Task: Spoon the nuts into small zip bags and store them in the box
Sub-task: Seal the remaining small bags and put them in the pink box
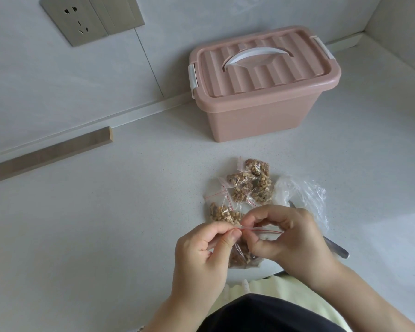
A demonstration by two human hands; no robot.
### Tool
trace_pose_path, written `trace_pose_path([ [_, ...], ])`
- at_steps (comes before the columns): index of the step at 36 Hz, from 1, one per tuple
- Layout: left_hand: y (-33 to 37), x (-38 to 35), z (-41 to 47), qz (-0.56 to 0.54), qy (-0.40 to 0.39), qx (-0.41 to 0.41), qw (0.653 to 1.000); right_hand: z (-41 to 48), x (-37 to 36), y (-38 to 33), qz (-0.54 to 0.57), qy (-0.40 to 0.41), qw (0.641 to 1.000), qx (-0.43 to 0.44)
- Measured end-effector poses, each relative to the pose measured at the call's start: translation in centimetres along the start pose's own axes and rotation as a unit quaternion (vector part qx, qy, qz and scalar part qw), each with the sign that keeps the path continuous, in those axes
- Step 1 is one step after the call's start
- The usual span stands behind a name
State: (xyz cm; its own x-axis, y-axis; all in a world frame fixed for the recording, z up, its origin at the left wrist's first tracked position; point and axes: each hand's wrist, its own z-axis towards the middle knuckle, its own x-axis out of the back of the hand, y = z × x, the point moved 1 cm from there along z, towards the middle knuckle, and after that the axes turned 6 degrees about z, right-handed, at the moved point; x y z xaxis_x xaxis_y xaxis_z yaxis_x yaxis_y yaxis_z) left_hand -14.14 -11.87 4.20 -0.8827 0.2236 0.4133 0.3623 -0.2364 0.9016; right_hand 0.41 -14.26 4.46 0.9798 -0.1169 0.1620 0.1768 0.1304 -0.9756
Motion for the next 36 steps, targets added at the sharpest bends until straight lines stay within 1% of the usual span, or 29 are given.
trace_pose_path([
  [3,0.1,0.0,0.0,0.02,0.014,-0.014,1.0,0.0,0.2,0.2,-0.013,0.001,1.0,-0.003],
  [10,-0.2,1.0,0.5,0.018,0.038,-0.006,0.999,0.0,1.1,0.7,-0.037,0.017,0.999,0.007],
  [18,-0.7,1.1,0.7,-0.02,0.047,0.042,0.998,-0.1,1.8,1.4,-0.047,0.015,0.999,0.014],
  [22,-1.1,0.7,0.6,-0.037,0.05,0.065,0.996,-0.1,2.2,1.5,-0.047,0.017,0.999,-0.003],
  [25,-2.0,0.1,0.9,-0.044,0.047,0.105,0.992,0.1,2.5,1.8,-0.057,0.028,0.998,-0.021],
  [29,-3.6,-1.2,2.0,-0.041,0.011,0.178,0.983,1.3,2.7,3.4,-0.134,0.031,0.989,-0.055],
  [31,-4.2,-1.4,2.6,-0.046,0.003,0.202,0.978,2.5,3.1,4.3,-0.184,0.046,0.981,-0.05],
  [33,-4.5,-1.4,3.1,-0.048,-0.003,0.21,0.976,4.0,3.8,5.2,-0.23,0.075,0.97,-0.027],
  [36,-4.9,-0.8,3.6,-0.03,-0.006,0.206,0.978,6.1,4.7,6.9,-0.256,0.101,0.961,-0.014],
])
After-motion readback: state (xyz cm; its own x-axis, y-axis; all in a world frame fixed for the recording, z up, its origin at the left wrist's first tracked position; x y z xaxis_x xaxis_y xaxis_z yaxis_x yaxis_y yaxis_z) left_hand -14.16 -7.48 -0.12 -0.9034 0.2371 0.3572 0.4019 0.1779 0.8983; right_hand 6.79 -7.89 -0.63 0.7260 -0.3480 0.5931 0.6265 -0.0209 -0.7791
